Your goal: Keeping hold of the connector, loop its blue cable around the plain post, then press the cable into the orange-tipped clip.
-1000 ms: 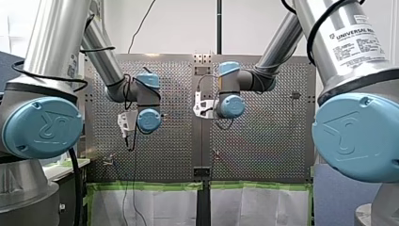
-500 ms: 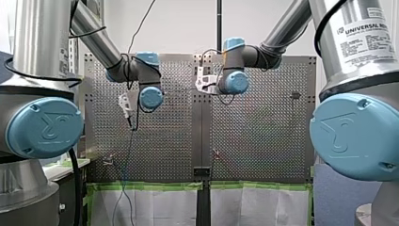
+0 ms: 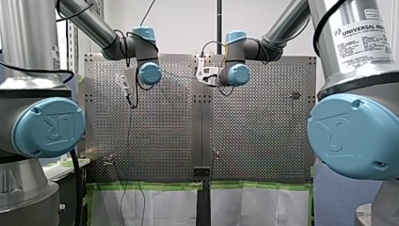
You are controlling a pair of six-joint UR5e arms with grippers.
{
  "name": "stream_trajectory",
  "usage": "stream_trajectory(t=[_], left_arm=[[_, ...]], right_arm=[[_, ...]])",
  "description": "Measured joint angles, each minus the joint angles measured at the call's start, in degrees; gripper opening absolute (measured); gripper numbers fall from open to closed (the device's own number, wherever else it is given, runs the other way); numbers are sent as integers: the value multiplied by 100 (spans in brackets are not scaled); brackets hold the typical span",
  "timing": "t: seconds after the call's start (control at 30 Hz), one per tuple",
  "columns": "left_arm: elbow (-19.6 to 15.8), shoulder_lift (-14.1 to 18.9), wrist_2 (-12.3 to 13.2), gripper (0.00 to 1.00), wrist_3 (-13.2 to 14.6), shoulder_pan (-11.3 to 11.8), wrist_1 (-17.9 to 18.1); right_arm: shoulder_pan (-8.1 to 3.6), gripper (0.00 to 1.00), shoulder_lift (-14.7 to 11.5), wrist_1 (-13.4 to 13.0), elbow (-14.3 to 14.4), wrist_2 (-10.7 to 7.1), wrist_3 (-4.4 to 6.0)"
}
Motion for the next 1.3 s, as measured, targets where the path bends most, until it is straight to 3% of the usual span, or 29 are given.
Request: stream_trajectory(t=[0.23,0.53,0.73,1.07,1.3], left_arm=[[448,198,61,0,10,127,-457],[747,184,245,0,13,332,-989],[965,111,282,0,16,490,-1304],[1259,69,612,0,0,861,-1478],[1403,39,967,0,-92,1219,-1559]], right_arm=[[-59,0,16,124,-260,-138,56],[-106,0,29,153,-573,-342,189],[-112,0,41,345,-850,-386,216],[-114,0,69,561,-1375,-443,263],[-110,0,90,595,-1555,-468,318]])
